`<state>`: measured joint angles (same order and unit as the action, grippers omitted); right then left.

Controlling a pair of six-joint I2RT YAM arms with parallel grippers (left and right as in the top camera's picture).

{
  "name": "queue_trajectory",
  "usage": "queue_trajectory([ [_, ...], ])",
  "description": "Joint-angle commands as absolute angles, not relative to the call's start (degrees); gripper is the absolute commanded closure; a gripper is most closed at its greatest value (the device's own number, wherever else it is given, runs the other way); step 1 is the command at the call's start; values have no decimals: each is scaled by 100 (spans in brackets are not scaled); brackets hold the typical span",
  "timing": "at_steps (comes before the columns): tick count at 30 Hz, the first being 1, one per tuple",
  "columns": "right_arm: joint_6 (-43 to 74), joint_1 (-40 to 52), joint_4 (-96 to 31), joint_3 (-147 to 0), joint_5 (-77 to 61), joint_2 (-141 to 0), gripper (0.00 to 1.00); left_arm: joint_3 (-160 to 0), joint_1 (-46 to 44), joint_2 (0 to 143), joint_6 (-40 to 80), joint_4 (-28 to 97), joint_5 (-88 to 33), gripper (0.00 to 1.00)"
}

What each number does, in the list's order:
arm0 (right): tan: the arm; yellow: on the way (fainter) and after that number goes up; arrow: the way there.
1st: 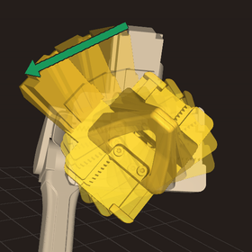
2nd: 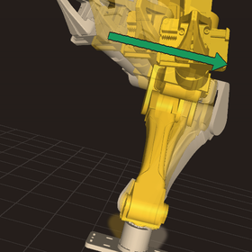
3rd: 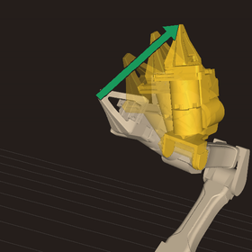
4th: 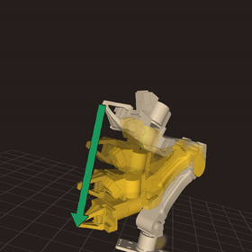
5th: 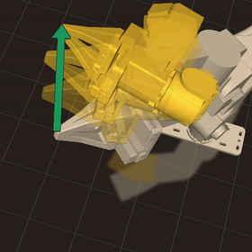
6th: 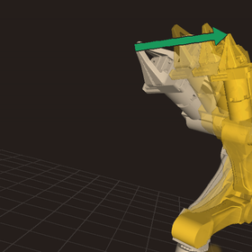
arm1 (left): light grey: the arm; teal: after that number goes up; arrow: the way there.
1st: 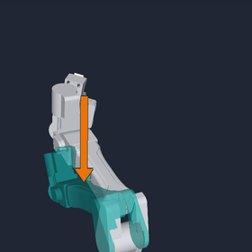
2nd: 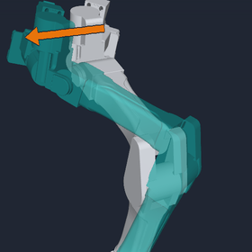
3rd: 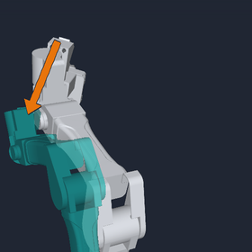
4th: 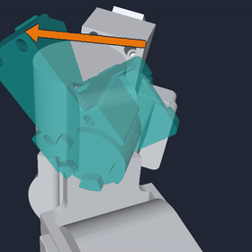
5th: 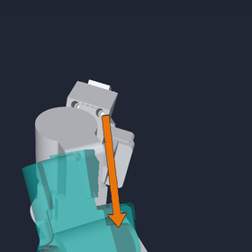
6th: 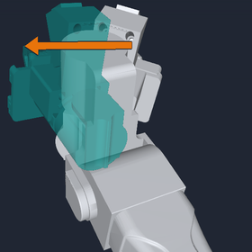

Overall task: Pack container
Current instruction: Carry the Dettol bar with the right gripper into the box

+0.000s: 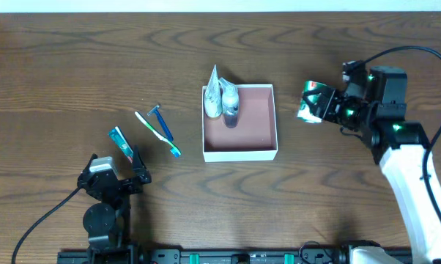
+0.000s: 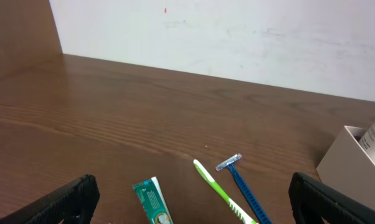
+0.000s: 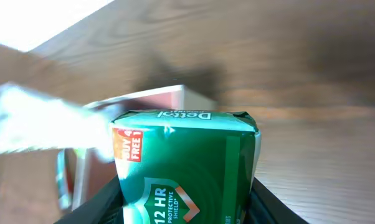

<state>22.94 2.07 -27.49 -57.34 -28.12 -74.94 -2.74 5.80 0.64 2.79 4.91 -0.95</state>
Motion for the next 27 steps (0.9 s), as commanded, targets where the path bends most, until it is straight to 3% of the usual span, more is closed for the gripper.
queue_trajectory([
  [1,2241,729,-2705,-5819,-3100,-7301,55,-113,604,60,274,589,-104,2],
  [16,3065,3492,-1802,-5819,-117,-8018,55,-110,604,60,274,589,-104,2],
  [27,4427,4477,-1190,-5819,1376,-8794,57,-113,604,60,274,589,-104,2],
])
